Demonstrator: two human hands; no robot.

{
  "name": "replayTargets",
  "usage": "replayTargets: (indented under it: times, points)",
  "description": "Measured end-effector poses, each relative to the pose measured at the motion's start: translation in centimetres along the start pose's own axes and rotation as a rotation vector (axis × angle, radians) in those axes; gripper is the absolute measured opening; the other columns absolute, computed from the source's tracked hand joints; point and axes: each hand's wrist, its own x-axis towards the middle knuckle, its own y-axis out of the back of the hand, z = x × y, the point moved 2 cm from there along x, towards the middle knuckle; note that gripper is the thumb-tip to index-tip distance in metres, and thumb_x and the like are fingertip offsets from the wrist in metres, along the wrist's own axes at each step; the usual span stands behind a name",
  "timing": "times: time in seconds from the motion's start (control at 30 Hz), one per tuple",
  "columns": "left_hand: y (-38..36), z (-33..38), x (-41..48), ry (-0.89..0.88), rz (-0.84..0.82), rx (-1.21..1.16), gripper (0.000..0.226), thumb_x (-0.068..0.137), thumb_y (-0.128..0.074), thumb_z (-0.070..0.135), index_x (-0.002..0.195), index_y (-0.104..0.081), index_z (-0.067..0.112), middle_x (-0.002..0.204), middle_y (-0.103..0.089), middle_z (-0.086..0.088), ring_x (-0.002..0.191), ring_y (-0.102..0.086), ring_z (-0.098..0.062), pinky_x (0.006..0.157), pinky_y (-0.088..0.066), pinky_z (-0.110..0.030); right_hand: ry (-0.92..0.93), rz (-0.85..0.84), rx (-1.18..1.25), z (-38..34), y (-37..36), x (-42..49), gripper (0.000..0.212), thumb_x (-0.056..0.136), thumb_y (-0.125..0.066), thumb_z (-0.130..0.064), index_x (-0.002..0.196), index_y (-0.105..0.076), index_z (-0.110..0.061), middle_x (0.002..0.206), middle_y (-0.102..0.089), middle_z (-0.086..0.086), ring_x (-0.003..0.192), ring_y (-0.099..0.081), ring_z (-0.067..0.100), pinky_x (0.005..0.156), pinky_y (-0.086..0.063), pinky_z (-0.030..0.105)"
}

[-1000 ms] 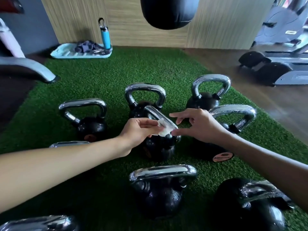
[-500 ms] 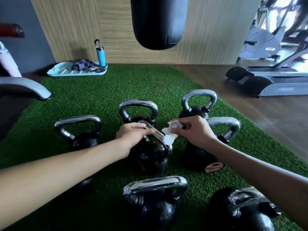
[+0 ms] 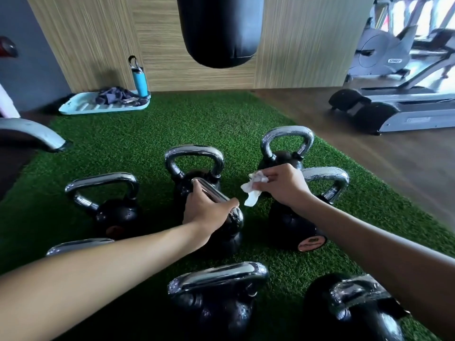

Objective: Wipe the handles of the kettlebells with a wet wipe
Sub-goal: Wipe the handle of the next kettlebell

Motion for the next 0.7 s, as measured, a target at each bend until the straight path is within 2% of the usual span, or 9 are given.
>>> replayTargets:
  times: [0.1,0.17,0.23,0.3,0.4,0.5,0.57,0.63,0.7]
  points:
    - [0.5,-0.2,0.0,-0.005,0.022,0.013,0.132,0.05,-0.078,0.067,0.16,-0.018,0.025,0.134,-0.059,0.003,0.121,-0.059,-0.02,0.099,-0.054,-0.041,-0.01,0.012,0.031,0.2,-0.2,0.3,0.019,0.074,-0.088,-0.031,0.091,-0.08,-0.029,0.08,-0.078,-0.007,0.085,-0.075,0.019,0.082,-0.06,0.045]
    - [1.1,-0.5,-0.1,-0.008,0.01,0.017,0.127,0.056,-0.081,0.063,0.16,-0.019,0.026,0.135,-0.06,0.004,0.12,-0.059,-0.019,0.096,-0.053,-0.034,-0.021,-0.006,0.064,0.3,-0.7,0.4,0.02,0.074,-0.088,-0.03,0.092,-0.081,-0.027,0.081,-0.078,-0.007,0.085,-0.074,0.017,0.083,-0.06,0.044]
    - [2.0,-1.0,-0.1,-0.016,-0.011,0.024,0.119,0.063,-0.084,0.058,0.16,-0.022,0.028,0.135,-0.059,0.006,0.113,-0.058,-0.015,0.086,-0.048,-0.025,-0.03,-0.036,0.078,0.4,-1.5,0.5,0.021,0.074,-0.088,-0.03,0.094,-0.081,-0.026,0.082,-0.077,-0.007,0.085,-0.074,0.018,0.081,-0.061,0.043]
    - [3.2,-1.7,0.2,-0.039,-0.037,0.026,0.114,0.065,-0.085,0.056,0.159,-0.026,0.031,0.129,-0.06,0.011,0.106,-0.053,-0.009,0.08,-0.041,-0.021,-0.031,-0.064,0.073,0.3,-2.5,0.7,0.021,0.075,-0.088,-0.032,0.093,-0.081,-0.024,0.082,-0.077,-0.005,0.08,-0.073,0.02,0.073,-0.059,0.04]
    - [4.8,-3.1,0.6,-0.077,-0.082,0.027,0.113,0.061,-0.087,0.06,0.157,-0.031,0.036,0.134,-0.061,0.014,0.115,-0.053,-0.008,0.091,-0.04,-0.023,-0.022,-0.111,0.06,-0.3,-4.0,1.2,0.02,0.077,-0.086,-0.034,0.092,-0.08,-0.021,0.08,-0.076,-0.001,0.059,-0.058,0.011,0.053,-0.046,0.026]
    - [6.1,-3.9,0.9,-0.104,-0.085,0.052,0.111,0.056,-0.088,0.063,0.152,-0.04,0.04,0.13,-0.065,0.016,0.122,-0.057,-0.009,0.097,-0.042,-0.026,-0.026,-0.151,0.057,-0.9,-5.9,2.0,0.016,0.078,-0.085,-0.032,0.09,-0.08,-0.021,0.075,-0.072,-0.005,0.054,-0.049,0.004,0.043,-0.037,0.016]
    - [6.5,-4.2,1.3,-0.108,-0.065,0.072,0.1,0.053,-0.09,0.063,0.143,-0.05,0.045,0.12,-0.069,0.019,0.116,-0.061,-0.008,0.094,-0.045,-0.026,-0.042,-0.17,0.059,-1.3,-7.3,2.7,0.016,0.078,-0.085,-0.031,0.089,-0.079,-0.02,0.075,-0.07,-0.005,0.053,-0.047,0.003,0.042,-0.036,0.016]
    - [6.6,-4.2,1.6,-0.105,-0.034,0.091,0.083,0.054,-0.09,0.059,0.129,-0.058,0.047,0.109,-0.073,0.02,0.109,-0.065,-0.007,0.086,-0.047,-0.026,-0.069,-0.191,0.067,-1.7,-8.7,3.4,0.011,0.078,-0.085,-0.03,0.079,-0.076,-0.022,0.067,-0.065,-0.009,0.05,-0.046,0.001,0.039,-0.034,0.014]
    - [6.7,-4.3,1.9,-0.108,-0.011,0.107,0.075,0.058,-0.091,0.054,0.125,-0.06,0.045,0.107,-0.074,0.019,0.107,-0.065,-0.007,0.079,-0.045,-0.024,-0.079,-0.203,0.056,-1.9,-10.2,4.2,0.013,0.08,-0.084,-0.03,0.073,-0.074,-0.025,0.063,-0.061,-0.011,0.047,-0.044,0.0,0.034,-0.029,0.011]
